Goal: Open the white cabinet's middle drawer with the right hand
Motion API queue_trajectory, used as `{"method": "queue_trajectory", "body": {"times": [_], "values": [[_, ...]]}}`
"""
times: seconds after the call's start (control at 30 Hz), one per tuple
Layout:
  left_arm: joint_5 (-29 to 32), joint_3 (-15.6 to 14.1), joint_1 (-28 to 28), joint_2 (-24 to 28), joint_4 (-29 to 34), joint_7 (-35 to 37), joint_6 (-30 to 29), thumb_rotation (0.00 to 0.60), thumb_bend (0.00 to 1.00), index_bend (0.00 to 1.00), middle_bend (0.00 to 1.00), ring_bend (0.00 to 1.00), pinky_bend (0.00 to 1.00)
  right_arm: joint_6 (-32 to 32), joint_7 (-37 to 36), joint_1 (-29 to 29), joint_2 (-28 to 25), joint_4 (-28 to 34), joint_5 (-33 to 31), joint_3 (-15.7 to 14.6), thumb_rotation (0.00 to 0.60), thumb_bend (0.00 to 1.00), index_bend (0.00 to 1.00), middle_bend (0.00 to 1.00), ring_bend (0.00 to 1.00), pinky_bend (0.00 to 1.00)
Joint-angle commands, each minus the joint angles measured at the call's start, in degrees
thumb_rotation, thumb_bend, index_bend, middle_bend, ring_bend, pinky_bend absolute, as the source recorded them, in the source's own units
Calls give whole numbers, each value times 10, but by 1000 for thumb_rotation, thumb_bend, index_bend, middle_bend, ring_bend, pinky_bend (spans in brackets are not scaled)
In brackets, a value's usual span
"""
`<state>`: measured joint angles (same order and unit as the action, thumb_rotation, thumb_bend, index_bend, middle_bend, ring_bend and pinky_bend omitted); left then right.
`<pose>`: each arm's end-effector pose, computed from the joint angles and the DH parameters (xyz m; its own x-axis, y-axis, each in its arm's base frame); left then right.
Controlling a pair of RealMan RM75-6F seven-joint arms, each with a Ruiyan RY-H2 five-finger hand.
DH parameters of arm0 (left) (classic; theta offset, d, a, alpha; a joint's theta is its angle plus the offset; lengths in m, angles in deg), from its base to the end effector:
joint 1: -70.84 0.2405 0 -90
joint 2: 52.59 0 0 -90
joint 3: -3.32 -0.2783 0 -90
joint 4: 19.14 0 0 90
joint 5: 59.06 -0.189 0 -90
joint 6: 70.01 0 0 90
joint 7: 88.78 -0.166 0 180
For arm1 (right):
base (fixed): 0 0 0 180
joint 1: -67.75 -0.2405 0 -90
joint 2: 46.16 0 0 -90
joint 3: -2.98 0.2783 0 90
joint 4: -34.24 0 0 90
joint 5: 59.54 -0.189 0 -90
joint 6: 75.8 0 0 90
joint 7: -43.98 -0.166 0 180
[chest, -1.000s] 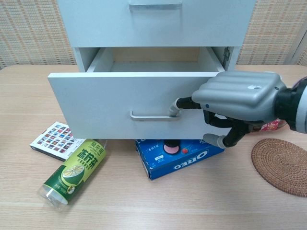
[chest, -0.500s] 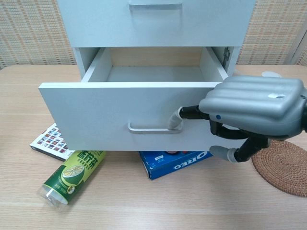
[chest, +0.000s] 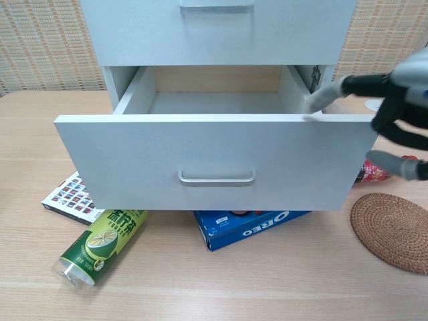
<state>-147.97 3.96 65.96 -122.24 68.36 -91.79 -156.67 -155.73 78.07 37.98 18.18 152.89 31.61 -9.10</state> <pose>-0.3248 0.1962 0.1572 0.4372 0.0109 0.8993 0.8980 -0.0596 -0.4359 -0.1567 -0.2280 0.1164 0.5999 -0.0449 0.7988 -0.6860 -0.5428 0.4846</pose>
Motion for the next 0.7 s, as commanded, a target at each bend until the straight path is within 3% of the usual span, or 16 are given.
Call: {"method": "queue_trajectory", "body": {"times": [0.03,0.23,0.4,0.5,0.7], "values": [[2,2,-1,1,1,-1,2,600,474,198,47,59,109,-111,-72,87,-49,-48,52,-19,600,388,164,801,819,881],[4,8,-6,-3,4,-2,3,600,474,195,47,59,109,-171,-135,159,-77,-108,-15,-1,600,388,164,704,729,851],[-2,10,-12,-10,8,-9,4,600,474,192,47,60,109,-146,-188,186,-68,-166,-81,21,600,389,164,496,493,644],[-7,11,-14,-14,9,-12,2,600,474,190,47,60,109,-133,-218,194,-54,-200,-90,31,600,386,155,379,354,520],[-14,10,-14,-19,11,-19,-5,600,474,176,47,60,109,-122,-235,210,-21,-257,-85,49,600,348,108,270,218,373]]}}
